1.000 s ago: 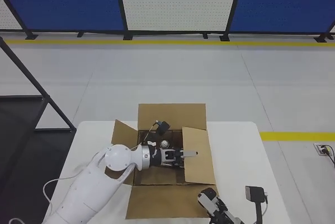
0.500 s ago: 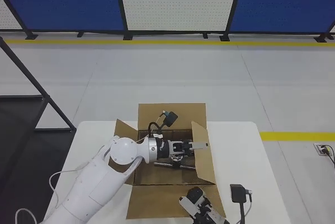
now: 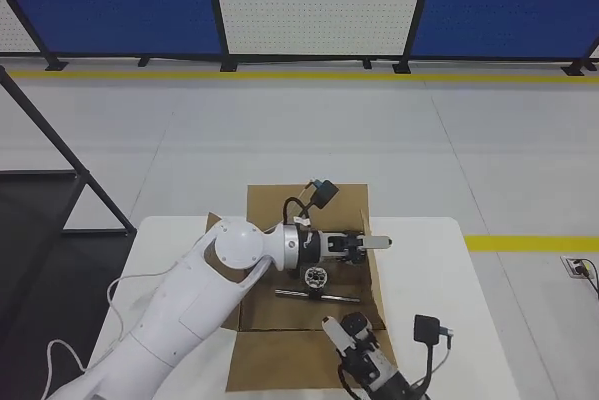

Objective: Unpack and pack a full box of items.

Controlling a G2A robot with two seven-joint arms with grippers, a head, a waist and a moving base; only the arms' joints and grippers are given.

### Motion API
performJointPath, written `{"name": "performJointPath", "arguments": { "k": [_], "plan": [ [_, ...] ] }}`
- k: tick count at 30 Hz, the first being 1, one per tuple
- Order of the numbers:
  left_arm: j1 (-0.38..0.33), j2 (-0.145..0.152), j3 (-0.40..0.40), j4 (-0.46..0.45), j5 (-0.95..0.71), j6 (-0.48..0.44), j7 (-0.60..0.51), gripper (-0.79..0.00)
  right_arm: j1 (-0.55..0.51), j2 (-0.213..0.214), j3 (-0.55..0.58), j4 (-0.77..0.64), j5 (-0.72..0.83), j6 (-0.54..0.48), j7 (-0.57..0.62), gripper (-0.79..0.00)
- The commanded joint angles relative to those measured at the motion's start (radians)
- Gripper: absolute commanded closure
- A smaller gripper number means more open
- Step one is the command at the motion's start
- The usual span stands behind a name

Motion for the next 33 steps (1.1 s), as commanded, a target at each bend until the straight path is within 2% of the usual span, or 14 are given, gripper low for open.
{"name": "performJointPath", "arguments": {
  "k": [1, 10, 17, 25, 29, 33],
  "plan": [
    [-0.011, -0.009, 0.006, 0.021, -0.006, -0.009, -0.006, -0.785, 0.010, -0.001, 0.009, 0.009, 0.016, 0.019, -0.014, -0.785],
    [-0.049, -0.046, 0.018, 0.115, -0.028, -0.042, -0.049, -0.785, 0.002, -0.003, 0.057, 0.006, 0.073, 0.053, -0.123, -0.785],
    [-0.037, -0.051, -0.004, 0.146, -0.031, -0.087, -0.087, -0.785, -0.015, 0.000, 0.114, -0.012, 0.095, 0.081, -0.148, -0.785],
    [0.085, -0.008, -0.092, 0.069, 0.000, -0.168, -0.095, -0.785, 0.060, 0.001, 0.158, 0.079, 0.115, 0.147, -0.132, -0.785],
    [0.167, 0.027, -0.152, -0.031, 0.067, -0.178, -0.097, -0.785, 0.081, 0.000, 0.175, 0.115, 0.148, 0.155, -0.146, -0.785],
    [0.270, 0.070, -0.244, -0.148, 0.122, -0.174, -0.100, -0.785, 0.093, 0.000, 0.201, 0.141, 0.182, 0.150, -0.154, -0.785]
  ]
}}
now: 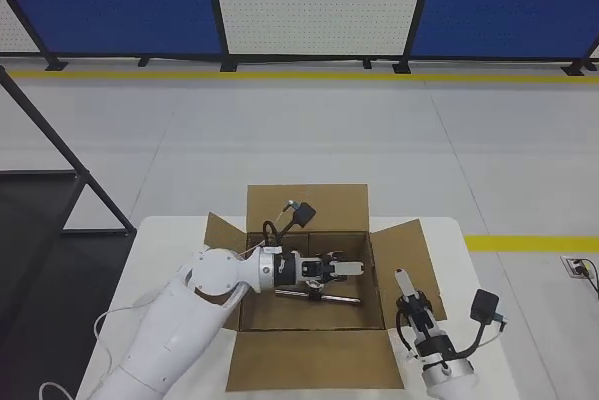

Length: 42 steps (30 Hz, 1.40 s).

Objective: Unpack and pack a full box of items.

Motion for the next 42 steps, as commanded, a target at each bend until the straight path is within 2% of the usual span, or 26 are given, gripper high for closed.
{"name": "performJointPath", "arguments": {
  "k": [1, 5, 8, 11, 14, 22, 35, 42],
  "plan": [
    [0.053, 0.020, -0.050, -0.056, 0.021, 0.007, 0.002, -0.785, 0.004, 0.000, 0.011, 0.009, 0.014, -0.003, -0.002, -0.785],
    [0.165, 0.056, -0.156, -0.171, 0.058, 0.017, 0.029, -0.785, 0.003, 0.001, 0.030, 0.017, 0.039, -0.009, -0.007, -0.785],
    [0.237, 0.075, -0.229, -0.224, 0.057, 0.028, 0.059, -0.785, 0.003, 0.002, 0.038, 0.020, 0.047, -0.008, -0.006, -0.785],
    [0.293, 0.086, -0.281, -0.246, 0.033, 0.026, 0.092, -0.785, 0.006, 0.002, 0.037, 0.024, 0.051, -0.001, 0.000, -0.785],
    [0.338, 0.089, -0.309, -0.255, -0.007, -0.023, 0.130, -0.785, 0.011, 0.002, 0.031, 0.030, 0.048, 0.011, -0.004, -0.785],
    [0.338, 0.089, -0.309, -0.255, -0.007, -0.023, 0.130, -0.785, 0.037, 0.000, 0.010, 0.042, 0.021, 0.082, -0.031, -0.785],
    [0.338, 0.089, -0.309, -0.255, -0.007, -0.023, 0.130, -0.785, 0.034, -0.001, -0.001, 0.036, 0.046, 0.061, -0.006, -0.785],
    [0.434, 0.091, -0.374, -0.301, -0.049, -0.101, 0.296, -0.785, 0.102, -0.013, -0.024, 0.102, 0.078, 0.180, -0.106, -0.785]
  ]
}}
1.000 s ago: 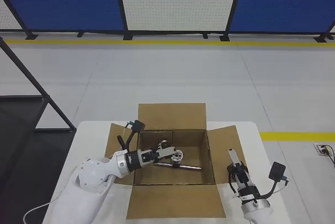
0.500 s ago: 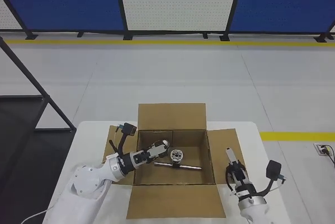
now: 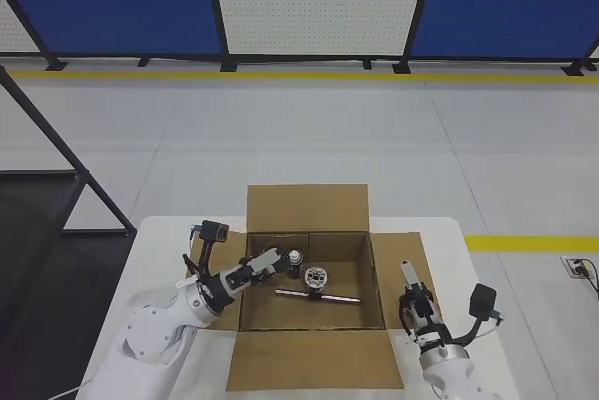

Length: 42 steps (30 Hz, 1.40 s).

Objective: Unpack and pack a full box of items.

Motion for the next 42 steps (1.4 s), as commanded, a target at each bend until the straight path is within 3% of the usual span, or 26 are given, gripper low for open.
{"name": "performJointPath", "arguments": {
  "k": [1, 9, 14, 20, 42],
  "plan": [
    [0.032, 0.002, -0.022, -0.012, 0.007, -0.023, 0.047, -0.785, 0.019, -0.003, -0.004, 0.025, 0.001, 0.024, -0.028, -0.785],
    [0.159, 0.012, -0.107, -0.075, 0.083, -0.038, 0.188, -0.785, 0.060, -0.010, 0.006, 0.096, 0.036, 0.043, -0.064, -0.785],
    [0.202, 0.015, -0.135, -0.090, 0.088, -0.037, 0.232, -0.785, 0.074, -0.008, 0.009, 0.116, 0.055, 0.044, -0.006, -0.785],
    [0.226, 0.016, -0.156, -0.091, 0.088, -0.041, 0.264, -0.785, 0.056, -0.001, 0.004, 0.107, 0.032, 0.014, 0.076, -0.785],
    [0.252, 0.001, -0.147, -0.004, 0.021, -0.048, 0.357, -0.785, 0.013, 0.007, 0.017, 0.065, 0.032, -0.039, 0.124, -0.785]
  ]
}}
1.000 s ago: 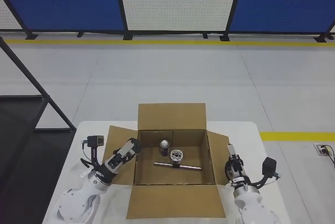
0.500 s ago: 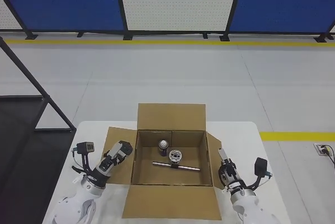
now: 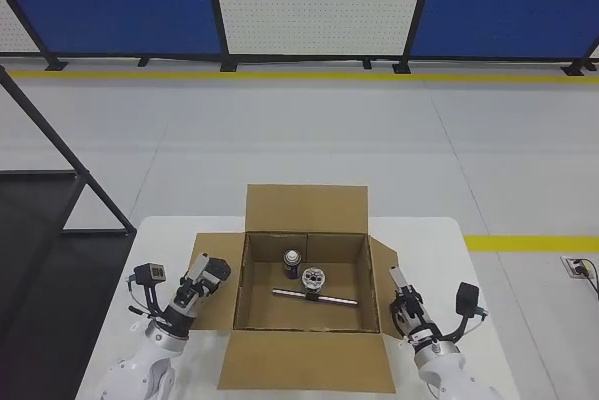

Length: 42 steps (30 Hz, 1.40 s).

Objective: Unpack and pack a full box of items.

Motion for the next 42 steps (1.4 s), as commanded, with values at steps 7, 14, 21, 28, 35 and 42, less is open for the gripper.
{"name": "performJointPath", "arguments": {
  "k": [7, 14, 21, 28, 35, 42],
  "plan": [
    [-0.013, -0.009, 0.013, 0.052, -0.036, -0.001, 0.028, -0.785, 0.004, 0.001, 0.001, 0.003, 0.003, -0.002, 0.003, -0.785],
    [-0.018, -0.015, 0.023, 0.081, -0.051, 0.019, 0.037, -0.785, 0.003, 0.003, 0.002, 0.003, 0.005, -0.003, 0.003, -0.785],
    [-0.023, -0.020, 0.036, 0.091, -0.050, 0.027, 0.028, -0.785, 0.003, 0.004, -0.001, 0.004, 0.003, 0.000, 0.003, -0.785],
    [-0.017, -0.023, 0.032, 0.068, -0.038, 0.025, 0.034, -0.785, 0.003, 0.004, -0.003, 0.003, 0.001, -0.001, -0.002, -0.785],
    [0.007, -0.019, -0.006, -0.002, -0.004, 0.015, 0.045, -0.785, 0.004, 0.005, -0.004, 0.003, 0.002, -0.002, 0.001, -0.785],
    [0.046, -0.012, -0.064, -0.106, 0.034, 0.003, 0.051, -0.785, 0.008, 0.006, -0.005, 0.009, 0.005, 0.000, -0.002, -0.785]
  ]
}}
